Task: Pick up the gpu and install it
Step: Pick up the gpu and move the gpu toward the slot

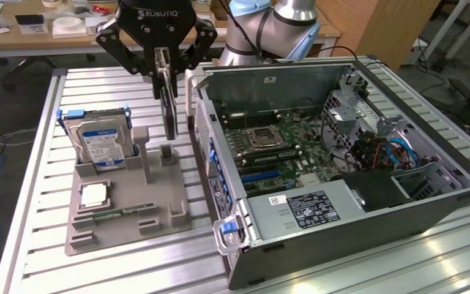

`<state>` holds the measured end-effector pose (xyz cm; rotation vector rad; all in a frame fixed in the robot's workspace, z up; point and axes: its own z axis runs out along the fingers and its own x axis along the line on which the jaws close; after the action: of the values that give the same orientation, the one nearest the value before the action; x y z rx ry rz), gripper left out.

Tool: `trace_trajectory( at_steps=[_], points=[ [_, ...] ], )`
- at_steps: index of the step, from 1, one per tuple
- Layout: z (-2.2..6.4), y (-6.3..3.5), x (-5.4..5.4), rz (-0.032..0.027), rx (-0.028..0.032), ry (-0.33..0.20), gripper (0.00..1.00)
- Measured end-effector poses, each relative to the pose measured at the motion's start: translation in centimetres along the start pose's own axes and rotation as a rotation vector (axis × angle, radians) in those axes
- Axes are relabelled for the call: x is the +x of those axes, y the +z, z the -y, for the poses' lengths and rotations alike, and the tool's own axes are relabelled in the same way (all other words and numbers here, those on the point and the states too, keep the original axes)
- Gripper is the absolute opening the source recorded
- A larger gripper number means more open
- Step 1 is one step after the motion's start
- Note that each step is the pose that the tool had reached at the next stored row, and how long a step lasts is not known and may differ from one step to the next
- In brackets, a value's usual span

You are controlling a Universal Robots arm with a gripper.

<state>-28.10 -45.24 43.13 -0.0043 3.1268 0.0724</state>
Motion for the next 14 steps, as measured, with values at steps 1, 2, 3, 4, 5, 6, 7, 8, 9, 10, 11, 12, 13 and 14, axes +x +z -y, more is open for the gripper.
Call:
trace_trajectory(
  at_steps=[1, 2, 3, 4, 5, 6, 7, 8, 9, 10, 11, 12, 13, 14],
  points=[
    [0.0, 0.0, -0.2, 0.0, 0.0, 0.0, 0.27],
    [0.01, 0.01, -0.5, 0.0, 0.0, 0.0, 0.27],
    [0.0, 0.01, -0.8, 0.0, 0.0, 0.0, 0.27],
    [0.0, 0.01, -1.1, 0.0, 0.0, 0.0, 0.27],
    [0.0, 0.02, -1.5, 0.0001, -0.0001, 0.0, 0.27],
    [0.01, 0.03, -1.9, 0.0, 0.0, 0.0, 0.27],
    [0.01, 0.03, -2.2, 0.0001, 0.0, 0.0, 0.27],
    [0.01, 0.04, -2.7, 0.0001, 0.0, 0.0, 0.27],
    [0.01, 0.04, -3.1, 0.0, 0.0, 0.0, 0.27],
    [0.01, 0.05, -3.5, 0.0, 0.0, 0.0, 0.27],
    [0.01, 0.06, -3.9, 0.0, 0.0, 0.0, 0.27],
    [0.01, 0.07, -4.4, 0.0001, -0.0001, 0.0, 0.27],
    [0.01, 0.07, -4.9, 0.0, 0.0, 0.0, 0.27],
    [0.01, 0.08, -5.3, 0.0001, -0.0001, 0.0, 0.27]
  ],
)
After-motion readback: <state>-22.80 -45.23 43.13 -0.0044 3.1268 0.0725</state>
